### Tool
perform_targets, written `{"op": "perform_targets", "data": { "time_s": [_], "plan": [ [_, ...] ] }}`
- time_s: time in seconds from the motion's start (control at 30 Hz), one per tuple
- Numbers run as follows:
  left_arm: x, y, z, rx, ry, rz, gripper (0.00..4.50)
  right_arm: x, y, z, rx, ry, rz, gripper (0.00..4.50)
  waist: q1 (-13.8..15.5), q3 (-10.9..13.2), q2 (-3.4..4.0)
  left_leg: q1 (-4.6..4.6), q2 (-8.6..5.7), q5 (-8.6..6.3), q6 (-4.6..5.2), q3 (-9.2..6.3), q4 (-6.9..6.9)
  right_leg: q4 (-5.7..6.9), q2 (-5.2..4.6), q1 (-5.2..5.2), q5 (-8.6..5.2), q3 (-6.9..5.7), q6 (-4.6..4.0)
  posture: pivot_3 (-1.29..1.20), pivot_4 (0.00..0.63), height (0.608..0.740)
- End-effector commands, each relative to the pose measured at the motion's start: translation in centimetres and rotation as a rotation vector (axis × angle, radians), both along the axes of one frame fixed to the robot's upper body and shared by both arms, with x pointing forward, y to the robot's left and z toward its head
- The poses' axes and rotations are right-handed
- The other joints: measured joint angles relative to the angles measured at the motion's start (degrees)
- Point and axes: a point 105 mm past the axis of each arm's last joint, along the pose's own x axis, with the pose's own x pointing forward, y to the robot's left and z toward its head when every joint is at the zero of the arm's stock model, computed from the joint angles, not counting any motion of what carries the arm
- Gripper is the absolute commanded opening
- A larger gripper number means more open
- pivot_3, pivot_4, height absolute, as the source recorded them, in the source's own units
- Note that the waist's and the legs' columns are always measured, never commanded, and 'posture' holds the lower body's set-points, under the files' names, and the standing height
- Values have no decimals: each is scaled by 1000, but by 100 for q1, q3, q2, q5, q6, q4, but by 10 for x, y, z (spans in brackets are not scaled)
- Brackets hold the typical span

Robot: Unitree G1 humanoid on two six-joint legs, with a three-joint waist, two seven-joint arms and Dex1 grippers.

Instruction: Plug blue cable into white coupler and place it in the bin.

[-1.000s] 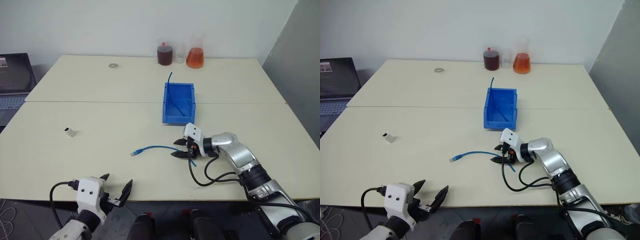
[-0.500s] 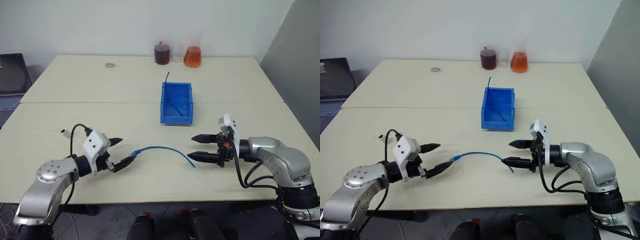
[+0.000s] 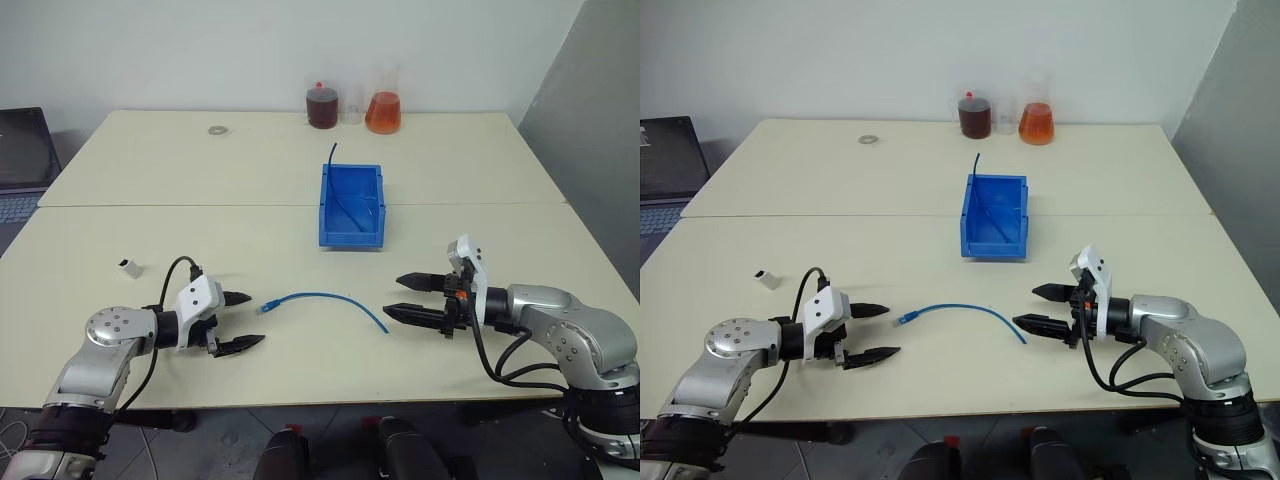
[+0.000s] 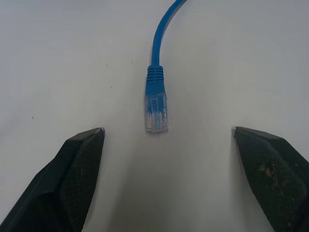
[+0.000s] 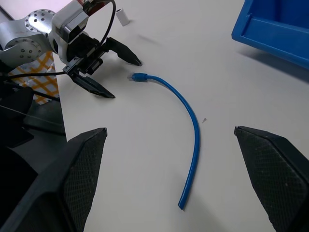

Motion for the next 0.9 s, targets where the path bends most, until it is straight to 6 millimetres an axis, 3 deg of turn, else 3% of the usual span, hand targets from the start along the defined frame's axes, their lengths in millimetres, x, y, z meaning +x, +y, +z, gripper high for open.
{"op": "perform_targets", "data": {
  "time_s": [0.03,0.17,0.4,0.57,0.77,0.9],
  "plan": [
    [2,-8,-8,6,13,-19,3642,1,-1,13,9,-63,1,4500,28,0,0,0,0,0,0,1,1,0,0,1,1,1,2,0,150,740],
    [1,-10,-9,-2,18,-23,2831,5,-1,15,6,-77,-8,4500,41,0,0,1,-1,0,0,1,3,-1,0,2,2,2,2,0,150,740],
    [-7,12,-10,23,42,18,1403,3,-3,13,-4,-76,-5,4500,29,0,0,3,1,0,0,1,1,0,0,2,2,3,2,0,150,740],
    [-5,12,-10,14,34,35,275,3,-4,7,-8,-64,-4,4500,8,-1,0,8,6,0,0,2,0,3,7,1,1,7,1,0,150,740],
    [2,-23,13,-90,-6,16,254,5,-3,6,0,-64,-7,4500,36,0,0,5,3,0,0,4,2,3,5,1,2,10,3,0,150,740],
    [2,-32,20,-94,-7,23,254,4,-2,4,-1,-63,-4,4500,45,0,-1,-2,1,0,0,1,4,-1,4,1,3,8,5,0,150,740]
  ]
}}
